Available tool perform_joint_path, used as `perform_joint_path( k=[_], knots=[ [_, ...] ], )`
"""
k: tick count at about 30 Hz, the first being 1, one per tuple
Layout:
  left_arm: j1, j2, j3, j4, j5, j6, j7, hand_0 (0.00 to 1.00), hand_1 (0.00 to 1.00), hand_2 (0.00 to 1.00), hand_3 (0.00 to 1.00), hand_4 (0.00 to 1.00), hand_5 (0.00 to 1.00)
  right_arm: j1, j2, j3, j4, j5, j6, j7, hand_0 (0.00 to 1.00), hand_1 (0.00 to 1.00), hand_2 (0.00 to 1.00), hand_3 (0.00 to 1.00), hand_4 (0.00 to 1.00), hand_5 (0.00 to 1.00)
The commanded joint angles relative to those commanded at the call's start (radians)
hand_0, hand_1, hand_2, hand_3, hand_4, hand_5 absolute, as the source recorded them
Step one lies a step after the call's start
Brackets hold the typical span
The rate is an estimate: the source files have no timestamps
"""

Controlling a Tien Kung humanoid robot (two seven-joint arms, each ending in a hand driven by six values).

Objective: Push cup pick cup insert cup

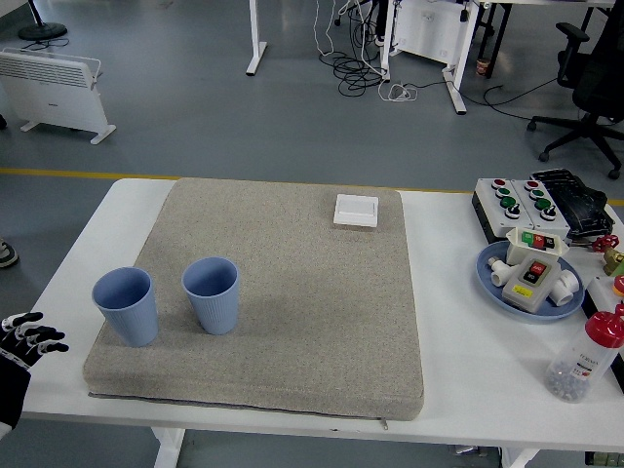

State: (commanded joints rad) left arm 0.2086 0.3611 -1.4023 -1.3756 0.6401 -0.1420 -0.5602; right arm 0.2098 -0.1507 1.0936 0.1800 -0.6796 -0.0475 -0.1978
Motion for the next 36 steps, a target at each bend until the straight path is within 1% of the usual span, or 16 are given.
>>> perform_joint_path(
  k=[4, 5, 8, 10, 11, 12, 14, 15, 16, 17, 19, 22, 23, 26, 30, 36],
  knots=[
    [-0.003, 0.004, 0.020, 0.001, 0.028, 0.002, 0.002, 0.417, 0.457, 0.449, 0.484, 0.536, 0.998, 0.001, 0.000, 0.000, 0.000, 0.001, 0.000, 0.000, 0.746, 0.698, 0.687, 0.587, 0.202, 0.535],
    [-0.008, 0.003, 0.029, 0.005, 0.047, 0.003, 0.011, 0.467, 0.463, 0.452, 0.483, 0.533, 0.998, 0.000, 0.000, -0.001, 0.000, 0.003, 0.000, 0.000, 0.745, 0.698, 0.687, 0.586, 0.200, 0.538],
    [-0.024, 0.000, 0.048, 0.013, 0.077, 0.004, 0.026, 0.467, 0.463, 0.452, 0.483, 0.533, 0.998, 0.000, 0.000, -0.002, 0.000, 0.004, 0.000, 0.000, 0.745, 0.698, 0.687, 0.586, 0.200, 0.538],
    [-0.038, -0.004, 0.062, 0.015, 0.115, 0.006, 0.034, 0.467, 0.463, 0.452, 0.483, 0.533, 0.998, 0.000, 0.001, -0.001, 0.000, 0.003, 0.000, -0.001, 0.745, 0.698, 0.687, 0.586, 0.200, 0.538],
    [-0.050, -0.003, 0.074, 0.016, 0.140, 0.007, 0.040, 0.512, 0.468, 0.454, 0.485, 0.538, 0.998, 0.000, 0.001, -0.001, 0.000, 0.004, 0.000, -0.001, 0.745, 0.698, 0.687, 0.585, 0.198, 0.538],
    [-0.053, -0.003, 0.078, 0.016, 0.150, 0.007, 0.042, 0.512, 0.468, 0.454, 0.485, 0.538, 0.998, 0.000, 0.001, -0.001, 0.000, 0.004, 0.000, -0.001, 0.745, 0.698, 0.687, 0.585, 0.198, 0.538],
    [-0.065, -0.001, 0.094, 0.017, 0.203, 0.009, 0.062, 0.512, 0.468, 0.454, 0.485, 0.538, 0.998, 0.000, 0.001, 0.000, 0.000, 0.000, 0.000, -0.002, 0.745, 0.698, 0.687, 0.585, 0.198, 0.538],
    [-0.066, 0.000, 0.096, 0.017, 0.212, 0.009, 0.064, 0.512, 0.468, 0.454, 0.485, 0.538, 0.998, 0.000, 0.001, 0.000, 0.000, 0.000, 0.000, -0.002, 0.745, 0.698, 0.687, 0.585, 0.198, 0.538],
    [-0.068, 0.001, 0.100, 0.018, 0.237, 0.010, 0.077, 0.512, 0.468, 0.454, 0.485, 0.538, 0.998, 0.000, 0.001, -0.002, 0.000, 0.003, 0.000, -0.002, 0.745, 0.698, 0.687, 0.585, 0.198, 0.538],
    [-0.070, 0.005, 0.105, 0.021, 0.257, 0.010, 0.085, 0.556, 0.472, 0.458, 0.485, 0.539, 0.998, 0.000, 0.001, -0.003, 0.000, 0.007, 0.000, -0.002, 0.745, 0.697, 0.686, 0.584, 0.196, 0.537],
    [-0.078, 0.013, 0.117, 0.026, 0.295, 0.008, 0.098, 0.556, 0.472, 0.458, 0.485, 0.539, 0.998, -0.001, 0.000, -0.004, 0.000, 0.012, 0.000, -0.002, 0.745, 0.697, 0.686, 0.584, 0.196, 0.537],
    [-0.089, 0.016, 0.124, 0.030, 0.316, 0.008, 0.104, 0.556, 0.472, 0.458, 0.485, 0.539, 0.998, -0.001, 0.000, -0.004, 0.000, 0.014, 0.000, -0.002, 0.745, 0.697, 0.686, 0.584, 0.196, 0.537],
    [-0.093, 0.016, 0.125, 0.032, 0.319, 0.009, 0.104, 0.640, 0.480, 0.458, 0.485, 0.543, 0.998, -0.001, 0.000, -0.004, 0.000, 0.014, 0.000, -0.002, 0.745, 0.696, 0.686, 0.584, 0.195, 0.540],
    [-0.121, 0.015, 0.128, 0.050, 0.329, 0.014, 0.108, 0.640, 0.480, 0.458, 0.485, 0.543, 0.998, -0.001, 0.000, -0.004, 0.000, 0.015, 0.000, -0.002, 0.745, 0.696, 0.686, 0.584, 0.195, 0.540],
    [-0.151, 0.020, 0.138, 0.074, 0.337, 0.016, 0.116, 0.653, 0.480, 0.459, 0.485, 0.545, 0.998, -0.001, 0.000, -0.005, 0.000, 0.018, 0.000, -0.002, 0.745, 0.696, 0.686, 0.584, 0.195, 0.537],
    [-0.176, 0.025, 0.146, 0.107, 0.329, 0.013, 0.123, 0.646, 0.480, 0.459, 0.486, 0.547, 0.998, -0.001, 0.001, -0.004, 0.000, 0.016, 0.000, -0.002, 0.745, 0.696, 0.686, 0.584, 0.194, 0.539]
  ],
)
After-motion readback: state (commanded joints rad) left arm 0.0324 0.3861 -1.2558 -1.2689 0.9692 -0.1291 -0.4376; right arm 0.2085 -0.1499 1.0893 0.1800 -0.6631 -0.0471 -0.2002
